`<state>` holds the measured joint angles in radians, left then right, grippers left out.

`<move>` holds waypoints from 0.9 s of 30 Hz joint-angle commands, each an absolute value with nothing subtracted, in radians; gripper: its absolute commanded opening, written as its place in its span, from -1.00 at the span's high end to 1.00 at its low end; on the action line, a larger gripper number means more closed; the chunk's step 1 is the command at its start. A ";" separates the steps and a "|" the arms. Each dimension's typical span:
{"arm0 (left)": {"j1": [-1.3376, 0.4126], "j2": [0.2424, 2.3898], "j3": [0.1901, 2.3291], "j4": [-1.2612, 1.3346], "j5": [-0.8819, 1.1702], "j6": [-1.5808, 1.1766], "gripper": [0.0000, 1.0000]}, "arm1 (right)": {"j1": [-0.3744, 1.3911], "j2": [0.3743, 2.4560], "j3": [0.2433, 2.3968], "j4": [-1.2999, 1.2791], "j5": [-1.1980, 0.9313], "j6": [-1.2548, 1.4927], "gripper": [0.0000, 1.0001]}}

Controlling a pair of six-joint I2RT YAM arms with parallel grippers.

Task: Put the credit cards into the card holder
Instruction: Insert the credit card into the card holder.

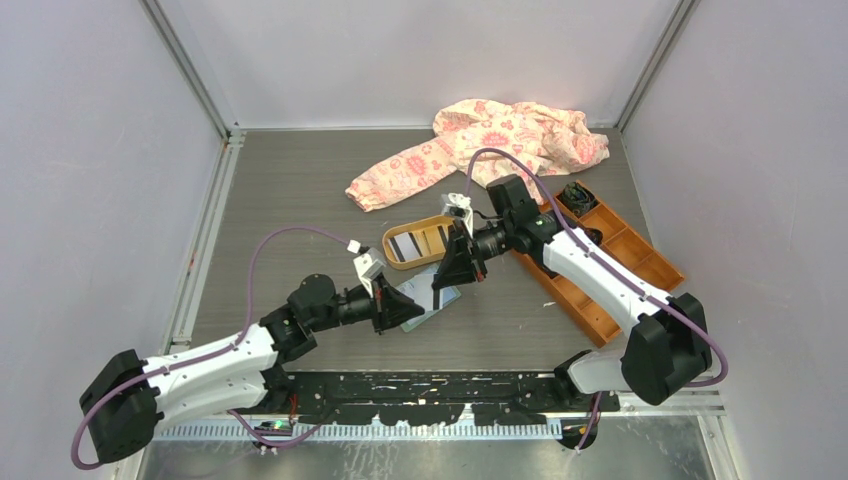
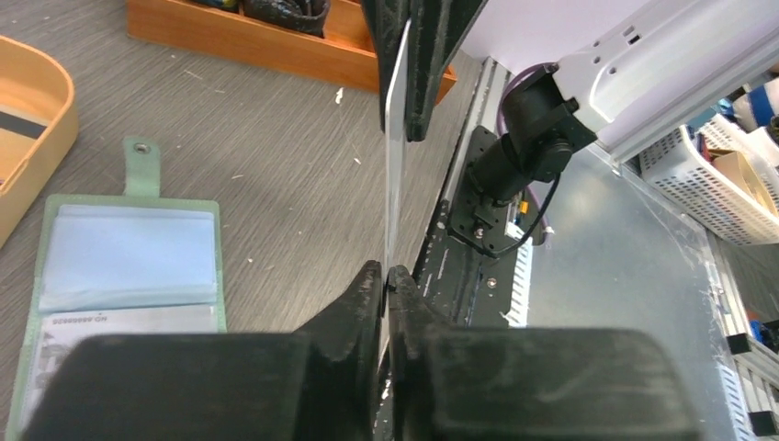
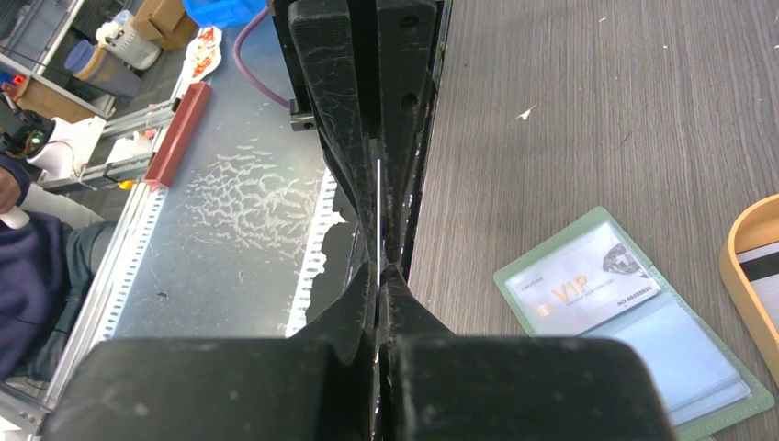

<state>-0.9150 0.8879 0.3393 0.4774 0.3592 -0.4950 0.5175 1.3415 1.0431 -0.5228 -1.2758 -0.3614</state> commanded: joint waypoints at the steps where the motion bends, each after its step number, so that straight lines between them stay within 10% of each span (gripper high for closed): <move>1: -0.908 0.862 0.350 0.439 0.274 -0.502 0.69 | 0.517 1.337 1.077 -0.554 -1.254 -0.384 0.98; 7: -0.907 0.776 0.341 0.116 -0.071 -0.597 -0.07 | 0.502 1.422 1.082 -0.533 -1.013 -0.307 0.98; 27: -0.905 1.142 0.278 0.299 -0.142 -1.001 -0.33 | 0.498 1.743 1.104 -0.406 -0.766 -0.049 0.98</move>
